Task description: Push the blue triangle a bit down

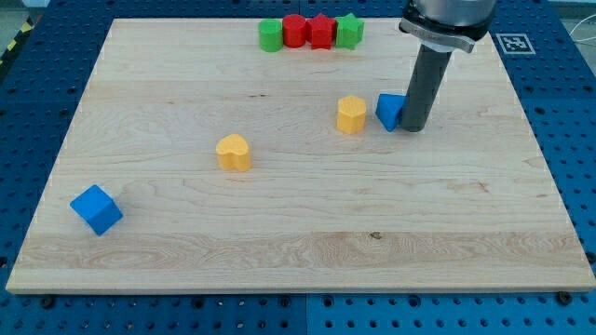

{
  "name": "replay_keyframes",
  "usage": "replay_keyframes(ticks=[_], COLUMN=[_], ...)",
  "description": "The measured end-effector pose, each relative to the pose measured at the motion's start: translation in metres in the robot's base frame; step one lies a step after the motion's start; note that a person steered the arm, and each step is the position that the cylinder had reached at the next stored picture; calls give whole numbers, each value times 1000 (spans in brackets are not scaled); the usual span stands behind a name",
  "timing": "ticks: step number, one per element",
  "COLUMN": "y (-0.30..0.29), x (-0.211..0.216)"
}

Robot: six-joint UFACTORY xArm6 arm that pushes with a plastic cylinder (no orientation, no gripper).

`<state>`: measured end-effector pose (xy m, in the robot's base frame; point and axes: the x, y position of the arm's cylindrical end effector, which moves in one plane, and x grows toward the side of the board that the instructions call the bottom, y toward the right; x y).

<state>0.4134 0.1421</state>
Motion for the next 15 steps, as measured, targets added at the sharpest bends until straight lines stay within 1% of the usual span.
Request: replay_keyframes(ticks=[1,2,3,4,5,7,10,11,12,13,14,15], y=[1,22,33,28,16,-5,-33,-20,-5,12,41,47], x=[-5,-9,-35,-41,-37,-2,38,1,-23,-24,-38,-87])
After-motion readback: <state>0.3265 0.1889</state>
